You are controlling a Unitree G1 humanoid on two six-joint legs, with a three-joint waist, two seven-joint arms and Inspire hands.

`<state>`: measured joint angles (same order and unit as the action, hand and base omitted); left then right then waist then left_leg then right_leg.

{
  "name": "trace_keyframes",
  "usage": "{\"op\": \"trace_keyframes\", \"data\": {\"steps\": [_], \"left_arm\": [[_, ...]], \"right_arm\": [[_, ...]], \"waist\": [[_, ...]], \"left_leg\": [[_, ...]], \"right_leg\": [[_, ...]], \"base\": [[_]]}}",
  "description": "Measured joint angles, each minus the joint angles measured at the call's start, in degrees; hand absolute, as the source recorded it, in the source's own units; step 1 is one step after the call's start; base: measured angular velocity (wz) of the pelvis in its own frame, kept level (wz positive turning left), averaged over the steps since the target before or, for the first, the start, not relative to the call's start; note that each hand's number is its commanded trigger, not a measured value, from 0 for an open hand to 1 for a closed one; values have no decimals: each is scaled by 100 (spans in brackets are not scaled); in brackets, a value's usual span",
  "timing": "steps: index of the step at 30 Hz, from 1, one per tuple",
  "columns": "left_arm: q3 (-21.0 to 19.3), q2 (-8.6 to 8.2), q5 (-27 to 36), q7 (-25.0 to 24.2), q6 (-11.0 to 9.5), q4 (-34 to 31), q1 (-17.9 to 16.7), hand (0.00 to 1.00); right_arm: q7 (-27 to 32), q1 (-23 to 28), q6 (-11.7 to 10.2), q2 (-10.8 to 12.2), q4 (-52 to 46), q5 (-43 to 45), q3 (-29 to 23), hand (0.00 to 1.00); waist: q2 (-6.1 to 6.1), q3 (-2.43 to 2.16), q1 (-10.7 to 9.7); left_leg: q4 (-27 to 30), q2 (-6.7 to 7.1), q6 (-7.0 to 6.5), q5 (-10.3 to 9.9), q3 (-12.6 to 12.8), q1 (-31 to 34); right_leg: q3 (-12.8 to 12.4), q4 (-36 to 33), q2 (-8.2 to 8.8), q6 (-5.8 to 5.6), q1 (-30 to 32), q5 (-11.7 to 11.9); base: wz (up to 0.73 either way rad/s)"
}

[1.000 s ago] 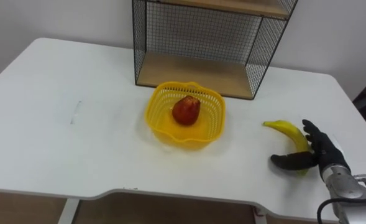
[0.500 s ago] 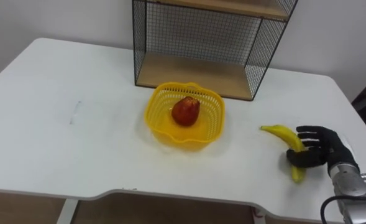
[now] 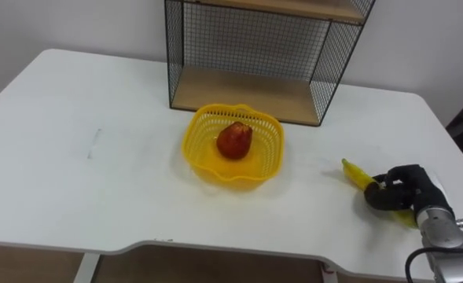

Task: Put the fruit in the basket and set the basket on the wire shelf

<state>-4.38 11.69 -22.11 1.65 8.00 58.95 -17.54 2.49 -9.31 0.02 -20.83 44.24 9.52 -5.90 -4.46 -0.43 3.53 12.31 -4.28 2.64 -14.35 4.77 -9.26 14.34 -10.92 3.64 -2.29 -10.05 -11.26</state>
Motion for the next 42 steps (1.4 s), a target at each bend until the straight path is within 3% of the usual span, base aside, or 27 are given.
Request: {"op": "trace_keyframes", "data": {"steps": [15, 19, 22, 28, 33, 37, 42], "left_arm": [[7, -6, -2, 2, 24, 16, 24, 0], [15, -14, -3, 1, 23, 2, 27, 0], [9, -50, -2, 0, 10, -59, 55, 0], [8, -83, 2, 0, 25, -114, 45, 0], [10, -133, 1, 1, 83, -209, 21, 0], [21, -134, 4, 18, 82, -261, 19, 0], [22, -160, 0, 18, 95, -255, -1, 0]], "right_arm": [[41, 15, 76, 4, -179, -307, 2, 100], [86, 148, 189, 89, -606, -1228, 35, 100], [40, 149, 200, 230, -1096, -1947, 96, 100], [-192, 148, 199, 548, -1412, -2983, 394, 100], [-282, 149, 260, 588, -1415, -3904, 479, 100], [-293, 149, 258, 586, -1418, -4888, 517, 100], [-492, 149, 259, 587, -1420, -5479, 679, 100]], "waist": [[38, 4, -4], [88, 10, -7], [136, 50, 41], [112, 39, 58], [142, 43, 56], [202, 16, 44], [234, -15, 13]], "left_leg": [[-51, 0, 4, 6, 23, 5], [-55, -7, 4, 6, 63, 71], [-49, -5, 1, 8, 134, 126], [-7, 0, -2, 11, 138, 176], [-8, 2, -3, 11, 128, 179], [38, -3, -3, 11, 132, 192], [45, -4, -3, 11, 131, 171]], "right_leg": [[-25, 1, 0, -1, 5, 1], [-31, -31, 6, -1, 99, 1], [-104, -83, 13, -1, 218, 1], [-101, -76, 19, -1, 267, 1], [-99, -73, 21, -2, 268, 1], [-99, -83, 19, -1, 265, 1], [-94, -100, 20, 7, 247, 8]], "base": [[0], [-3], [-12], [-1], [0], [0], [0]]}}
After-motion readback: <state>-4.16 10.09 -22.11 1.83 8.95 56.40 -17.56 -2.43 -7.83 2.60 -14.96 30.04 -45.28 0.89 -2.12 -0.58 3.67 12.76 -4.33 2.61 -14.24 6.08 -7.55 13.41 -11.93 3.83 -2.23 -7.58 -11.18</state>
